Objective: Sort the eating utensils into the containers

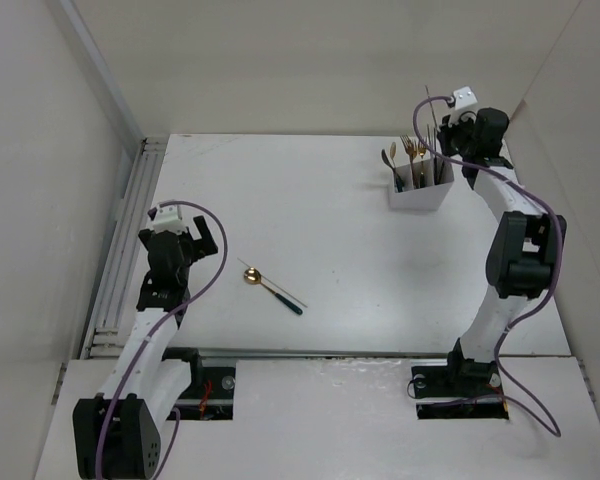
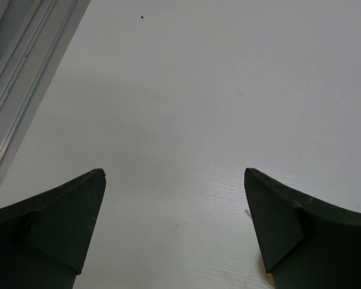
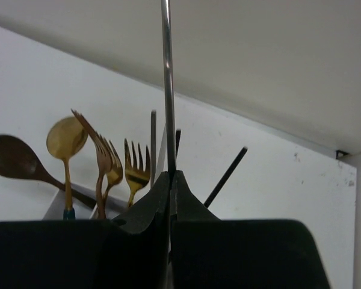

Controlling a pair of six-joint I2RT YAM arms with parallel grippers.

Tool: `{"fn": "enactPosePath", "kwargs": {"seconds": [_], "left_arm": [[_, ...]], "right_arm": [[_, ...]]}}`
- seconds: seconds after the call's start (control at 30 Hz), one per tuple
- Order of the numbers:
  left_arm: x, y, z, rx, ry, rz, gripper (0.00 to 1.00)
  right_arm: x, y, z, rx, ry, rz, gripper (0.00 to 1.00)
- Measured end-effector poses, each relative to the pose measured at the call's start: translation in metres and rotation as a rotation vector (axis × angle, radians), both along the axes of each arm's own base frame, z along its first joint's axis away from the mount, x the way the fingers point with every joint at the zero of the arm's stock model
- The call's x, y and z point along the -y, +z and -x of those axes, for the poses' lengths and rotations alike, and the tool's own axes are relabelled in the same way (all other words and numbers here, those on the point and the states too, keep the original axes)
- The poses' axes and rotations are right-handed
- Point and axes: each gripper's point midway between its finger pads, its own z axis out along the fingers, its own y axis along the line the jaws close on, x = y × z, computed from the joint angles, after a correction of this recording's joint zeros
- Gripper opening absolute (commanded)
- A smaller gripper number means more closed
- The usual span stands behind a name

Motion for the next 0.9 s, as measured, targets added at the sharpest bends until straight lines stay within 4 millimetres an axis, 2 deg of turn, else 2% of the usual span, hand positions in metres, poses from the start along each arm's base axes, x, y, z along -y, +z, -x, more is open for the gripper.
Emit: {"fn": "enactPosePath", "kwargs": {"seconds": [0.1, 0.27, 0.3, 0.4, 0.53, 0.67, 0.7, 0.73, 0.83, 0.9], "left_arm": [[0.000, 0.004, -0.003, 0.002, -0.006, -0.006, 0.99], [0.000, 0.003, -0.004, -0.001, -0.007, -0.011, 0.99], [-0.001, 0.003, -0.004, -0.001, -0.008, -0.011, 0.99], [-0.001, 0.003, -0.004, -0.002, -0.007, -0.011, 0.99], [-0.001, 0.003, -0.004, -0.001, -0.006, -0.012, 0.99], [-0.002, 0.004, -0.004, 0.002, -0.006, -0.018, 0.99], [-0.002, 0.005, -0.004, 0.004, -0.004, -0.020, 0.99], [-0.003, 0.006, -0.004, 0.007, -0.003, -0.020, 0.99], [-0.004, 0.009, -0.003, 0.016, 0.013, -0.013, 0.99], [-0.005, 0.010, -0.003, 0.023, 0.027, 0.003, 0.99]], "right_arm": [[0.004, -0.024, 0.007, -0.042, 0.001, -0.008, 0.00], [0.005, -0.050, 0.015, -0.073, 0.005, -0.020, 0.00], [0.005, -0.054, 0.017, -0.081, 0.007, -0.022, 0.04], [0.003, -0.062, 0.021, -0.095, 0.014, -0.035, 0.28], [-0.001, -0.063, 0.028, -0.101, 0.023, -0.054, 0.53], [-0.004, -0.039, 0.033, -0.061, 0.027, -0.068, 0.59], [-0.004, -0.021, 0.036, -0.029, 0.027, -0.070, 0.60], [-0.005, -0.016, 0.037, -0.019, 0.027, -0.071, 0.60], [-0.012, 0.029, 0.050, 0.050, 0.000, -0.064, 0.63], [-0.034, 0.056, 0.063, 0.087, 0.002, -0.051, 0.63]]}}
